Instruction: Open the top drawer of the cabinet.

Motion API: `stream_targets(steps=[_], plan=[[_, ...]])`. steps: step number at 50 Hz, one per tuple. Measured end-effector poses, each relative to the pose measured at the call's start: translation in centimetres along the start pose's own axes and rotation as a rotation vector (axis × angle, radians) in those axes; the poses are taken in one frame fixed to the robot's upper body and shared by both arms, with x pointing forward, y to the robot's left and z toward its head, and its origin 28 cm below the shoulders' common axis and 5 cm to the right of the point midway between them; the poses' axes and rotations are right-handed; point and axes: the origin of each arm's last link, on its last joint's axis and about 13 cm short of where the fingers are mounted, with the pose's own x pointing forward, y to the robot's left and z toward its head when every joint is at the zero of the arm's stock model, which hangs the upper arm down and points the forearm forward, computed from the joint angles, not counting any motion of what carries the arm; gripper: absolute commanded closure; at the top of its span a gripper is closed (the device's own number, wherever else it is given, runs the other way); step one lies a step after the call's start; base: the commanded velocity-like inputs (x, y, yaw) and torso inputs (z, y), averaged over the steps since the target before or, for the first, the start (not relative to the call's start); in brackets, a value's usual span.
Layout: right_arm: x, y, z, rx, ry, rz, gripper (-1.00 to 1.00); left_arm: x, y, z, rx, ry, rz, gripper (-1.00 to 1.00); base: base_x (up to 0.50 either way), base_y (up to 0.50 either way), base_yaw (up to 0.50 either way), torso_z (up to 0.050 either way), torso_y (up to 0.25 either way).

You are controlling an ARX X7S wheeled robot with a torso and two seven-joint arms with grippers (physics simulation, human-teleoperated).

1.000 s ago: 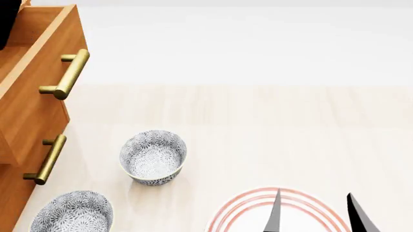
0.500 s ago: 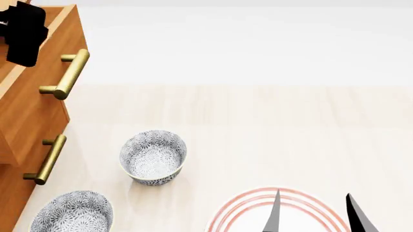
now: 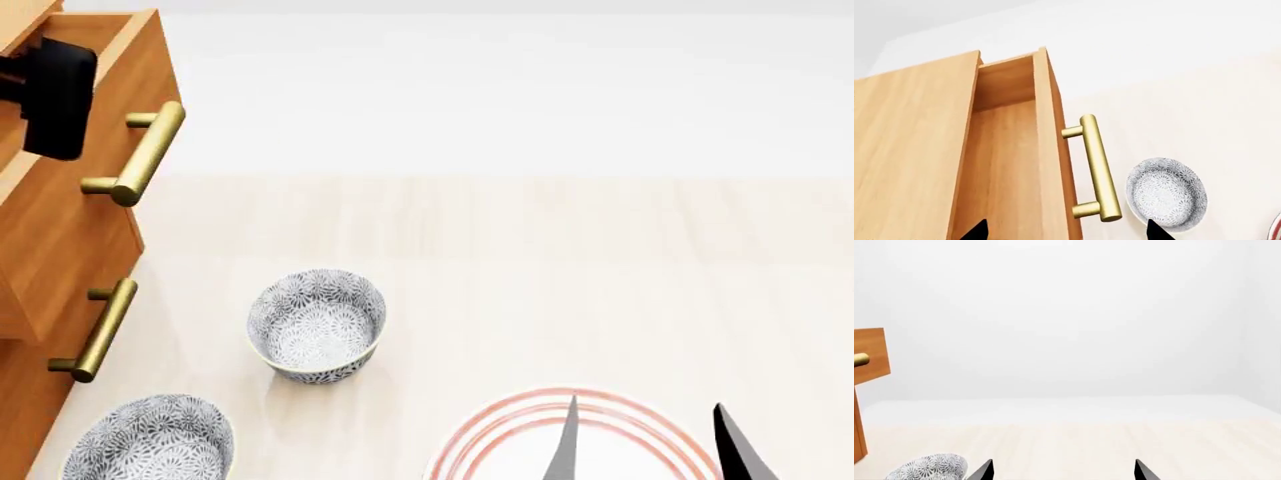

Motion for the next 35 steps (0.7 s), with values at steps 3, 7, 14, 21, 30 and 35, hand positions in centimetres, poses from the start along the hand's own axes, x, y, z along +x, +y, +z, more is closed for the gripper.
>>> stream_targets(steps=[3, 7, 14, 21, 30, 35], plan=[[0.0, 0.0, 0.0, -0.001, 0.0, 0.0, -1.0, 0.3, 0.0, -0.1, -0.001, 0.004, 0.006, -1.0, 0.0, 0.0, 0.0, 0.0, 0.0], [0.0, 0.0, -0.1, -0.001, 0.001, 0.0, -1.0, 0.8, -0.1, -0.3, 0.001, 0.01, 0.017, -1.0, 0.0, 0.0, 0.0, 0.0, 0.0], [0.0, 0.0, -0.2, -0.002, 0.003, -0.001, -1.0, 1.6, 0.0, -0.6, -0.005, 0.023, 0.031, -1.0, 0.0, 0.0, 0.0, 0.0, 0.0], [0.0, 0.0, -0.2, -0.003, 0.004, -0.002, -1.0, 2.3, 0.1, -1.0, -0.013, 0.032, 0.044, -1.0, 0.0, 0.0, 0.0, 0.0, 0.0], [0.0, 0.0, -0.3, -0.005, 0.005, -0.002, -1.0, 3.2, 0.3, -1.6, -0.018, 0.049, 0.056, -1.0, 0.0, 0.0, 0.0, 0.0, 0.0], [0.0, 0.0, -0.3, -0.005, 0.005, -0.002, -1.0, 3.6, 0.2, -2.0, -0.015, 0.06, 0.056, -1.0, 0.0, 0.0, 0.0, 0.0, 0.0]])
